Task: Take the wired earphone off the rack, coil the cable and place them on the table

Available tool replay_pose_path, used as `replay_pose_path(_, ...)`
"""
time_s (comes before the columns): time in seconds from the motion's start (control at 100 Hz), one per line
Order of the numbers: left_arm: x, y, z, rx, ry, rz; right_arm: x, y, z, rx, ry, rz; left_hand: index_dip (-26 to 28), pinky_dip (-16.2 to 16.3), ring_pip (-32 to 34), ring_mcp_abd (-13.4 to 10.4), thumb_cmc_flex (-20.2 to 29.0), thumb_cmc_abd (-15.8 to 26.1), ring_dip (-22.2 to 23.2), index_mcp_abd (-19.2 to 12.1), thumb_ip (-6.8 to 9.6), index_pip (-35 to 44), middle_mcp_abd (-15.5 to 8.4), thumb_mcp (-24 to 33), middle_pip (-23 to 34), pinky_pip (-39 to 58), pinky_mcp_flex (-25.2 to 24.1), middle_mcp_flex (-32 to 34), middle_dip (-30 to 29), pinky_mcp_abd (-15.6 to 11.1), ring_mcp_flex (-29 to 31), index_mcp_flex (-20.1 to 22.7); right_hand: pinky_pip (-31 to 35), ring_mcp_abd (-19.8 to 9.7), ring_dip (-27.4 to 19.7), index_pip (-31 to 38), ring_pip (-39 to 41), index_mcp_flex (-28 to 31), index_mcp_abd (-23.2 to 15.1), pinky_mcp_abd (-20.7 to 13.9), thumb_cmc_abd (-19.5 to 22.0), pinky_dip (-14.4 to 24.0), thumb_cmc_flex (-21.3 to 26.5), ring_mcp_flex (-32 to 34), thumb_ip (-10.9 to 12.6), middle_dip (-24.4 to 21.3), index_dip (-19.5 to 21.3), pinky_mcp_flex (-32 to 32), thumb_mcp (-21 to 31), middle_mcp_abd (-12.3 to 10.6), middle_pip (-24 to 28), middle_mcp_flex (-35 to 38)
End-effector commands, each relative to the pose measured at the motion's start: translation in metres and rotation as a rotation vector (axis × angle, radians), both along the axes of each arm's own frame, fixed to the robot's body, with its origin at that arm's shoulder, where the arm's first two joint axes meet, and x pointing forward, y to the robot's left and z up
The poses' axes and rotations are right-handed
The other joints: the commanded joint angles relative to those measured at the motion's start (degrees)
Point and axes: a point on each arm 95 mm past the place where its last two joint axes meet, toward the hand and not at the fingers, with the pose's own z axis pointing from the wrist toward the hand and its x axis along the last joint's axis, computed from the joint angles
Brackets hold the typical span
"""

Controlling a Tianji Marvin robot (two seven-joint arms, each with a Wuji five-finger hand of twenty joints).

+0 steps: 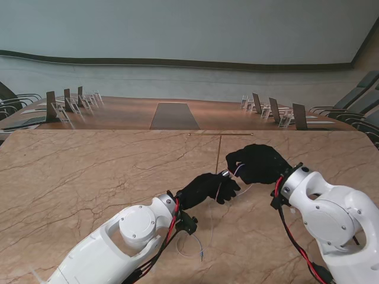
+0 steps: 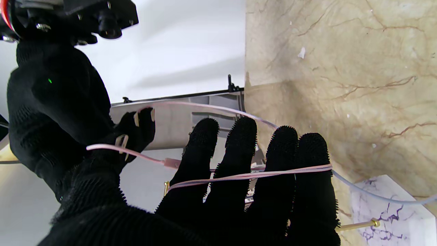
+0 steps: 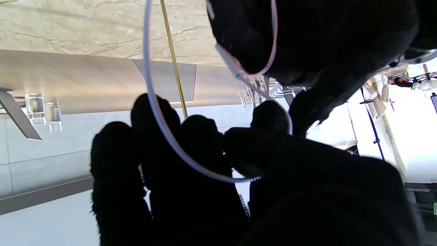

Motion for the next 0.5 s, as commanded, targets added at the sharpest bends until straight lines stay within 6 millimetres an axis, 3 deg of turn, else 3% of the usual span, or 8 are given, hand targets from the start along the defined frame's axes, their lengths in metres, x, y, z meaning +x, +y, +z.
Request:
replay_pose_path(0.0, 0.0, 0.001, 0.0, -0.005, -0.001, 0.012, -0.007, 0.004, 0.001, -0.003, 0.003, 0.023, -0.7, 1.3, 0.0, 0.9, -2.1, 1.4, 1.2, -0.5, -0.51, -2.8, 0.1, -0.5, -1.0, 2.1, -0.2, -1.6, 0.0, 0.3, -1.1, -2.6, 5.3, 1.9, 1.1, 2.5, 3.3, 2.0, 0.0, -0.5, 0.1, 1.6, -1.8, 4.2, 2.2, 1.1, 0.0, 1.4, 0.9, 7.8, 1.8, 0.9)
replay_pose_path(0.49, -0.001, -0.003, 0.003, -0.005, -0.006, 0.007, -0.019, 0.021, 0.006, 0.021, -0.013, 0.094, -1.9, 1.2, -2.0, -1.8, -3.5, 1.5, 1.5, -1.4, -0.45, -5.1, -1.4, -0.4, -3.4, 1.0, -3.2, -5.4, -1.5, -2.6, -4.4, -5.9, 6.1, 1.6, 1.0, 2.1, 3.7, 1.0, -0.4, -0.3, 0.3, 1.5, -1.3, 5.4, 1.0, 2.2, -1.2, 3.2, -0.6, 7.0, 1.7, 1.6)
